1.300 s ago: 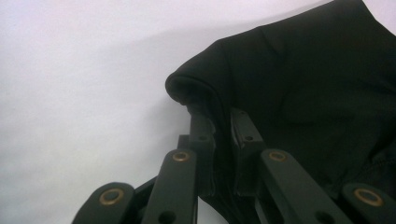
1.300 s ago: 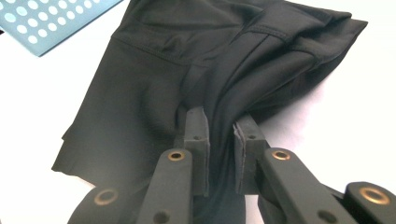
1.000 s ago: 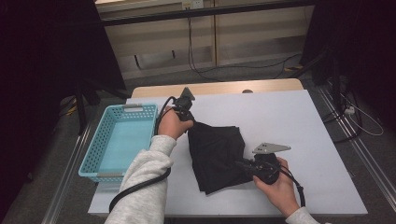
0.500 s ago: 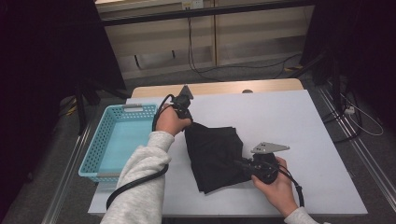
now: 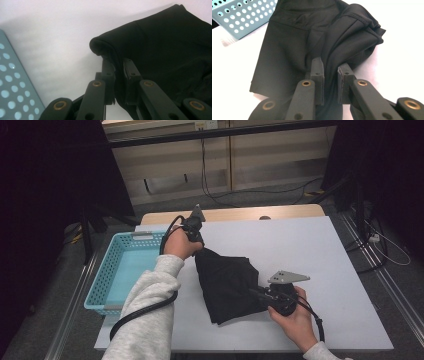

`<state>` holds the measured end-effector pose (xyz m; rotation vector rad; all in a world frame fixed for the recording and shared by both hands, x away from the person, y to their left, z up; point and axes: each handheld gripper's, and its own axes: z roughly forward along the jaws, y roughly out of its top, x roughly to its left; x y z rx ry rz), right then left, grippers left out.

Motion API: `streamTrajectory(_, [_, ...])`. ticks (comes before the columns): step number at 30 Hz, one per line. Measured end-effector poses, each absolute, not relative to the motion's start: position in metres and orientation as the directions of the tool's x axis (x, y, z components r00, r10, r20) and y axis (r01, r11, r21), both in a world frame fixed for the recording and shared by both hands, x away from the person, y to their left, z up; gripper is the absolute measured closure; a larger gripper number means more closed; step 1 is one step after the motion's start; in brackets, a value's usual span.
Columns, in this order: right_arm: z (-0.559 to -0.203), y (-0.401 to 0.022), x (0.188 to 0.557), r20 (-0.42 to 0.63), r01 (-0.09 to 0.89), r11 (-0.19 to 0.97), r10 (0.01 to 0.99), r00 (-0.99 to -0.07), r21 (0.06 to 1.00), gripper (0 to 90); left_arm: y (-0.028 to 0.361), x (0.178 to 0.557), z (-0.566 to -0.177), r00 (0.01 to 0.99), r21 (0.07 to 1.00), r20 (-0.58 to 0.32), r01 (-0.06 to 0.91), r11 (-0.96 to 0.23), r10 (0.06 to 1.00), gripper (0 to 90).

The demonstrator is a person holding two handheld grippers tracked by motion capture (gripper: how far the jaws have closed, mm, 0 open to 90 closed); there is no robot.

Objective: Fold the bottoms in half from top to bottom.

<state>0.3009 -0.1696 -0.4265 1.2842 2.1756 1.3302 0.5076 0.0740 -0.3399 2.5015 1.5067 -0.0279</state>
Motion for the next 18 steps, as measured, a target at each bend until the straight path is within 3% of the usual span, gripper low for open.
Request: streamTrajectory(18, [-0.414, -0.155, 0.299, 0.158, 0.463, 0.168, 0.795, -0.586, 0.871, 79.1, 0.088, 0.508, -0.31, 0.458, 0.163, -0.101, 0.883, -0.44, 0.883, 81.9])
